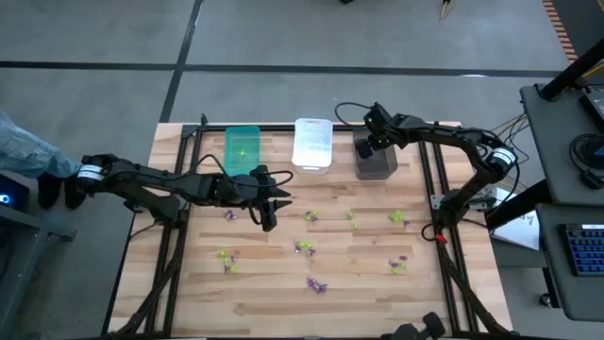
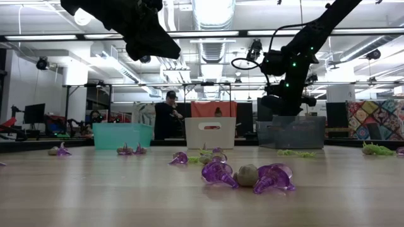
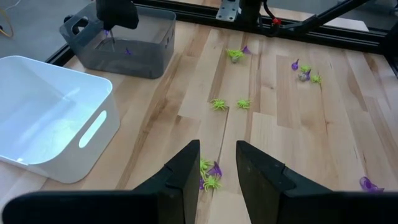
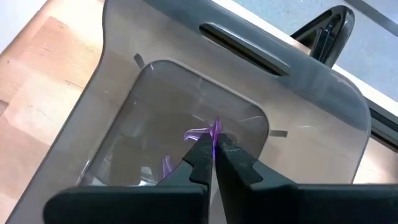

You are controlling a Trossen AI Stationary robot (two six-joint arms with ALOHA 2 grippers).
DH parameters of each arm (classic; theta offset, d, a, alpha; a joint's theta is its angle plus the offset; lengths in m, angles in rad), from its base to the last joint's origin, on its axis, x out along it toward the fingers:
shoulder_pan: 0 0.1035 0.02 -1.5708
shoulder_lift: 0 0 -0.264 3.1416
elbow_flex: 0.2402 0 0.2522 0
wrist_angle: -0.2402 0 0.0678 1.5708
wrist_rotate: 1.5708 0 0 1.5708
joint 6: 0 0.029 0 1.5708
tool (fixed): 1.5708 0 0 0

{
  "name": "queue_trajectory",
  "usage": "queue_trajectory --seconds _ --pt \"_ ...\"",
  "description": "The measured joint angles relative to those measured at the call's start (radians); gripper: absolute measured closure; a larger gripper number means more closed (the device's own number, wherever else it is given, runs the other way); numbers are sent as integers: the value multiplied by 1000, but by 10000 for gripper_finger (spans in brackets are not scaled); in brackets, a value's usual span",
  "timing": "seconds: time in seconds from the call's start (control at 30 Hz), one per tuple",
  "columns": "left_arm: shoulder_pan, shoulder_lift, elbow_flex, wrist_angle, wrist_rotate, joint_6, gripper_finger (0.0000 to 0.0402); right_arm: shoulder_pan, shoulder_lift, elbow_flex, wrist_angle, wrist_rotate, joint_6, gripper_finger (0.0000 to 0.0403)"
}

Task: Sort Halloween decoration
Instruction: Put the purple witch hat toy into the gray bin, then put the white skull toy into the white bin

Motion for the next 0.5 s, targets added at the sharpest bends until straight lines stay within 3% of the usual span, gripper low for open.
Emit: queue_trajectory --seconds 0.17,0.5 --pt "0 0 0 0 0 0 316 3 0 0 17 -24 -3 375" --pt "0 0 0 0 0 0 316 3 -1 0 22 -19 7 293"
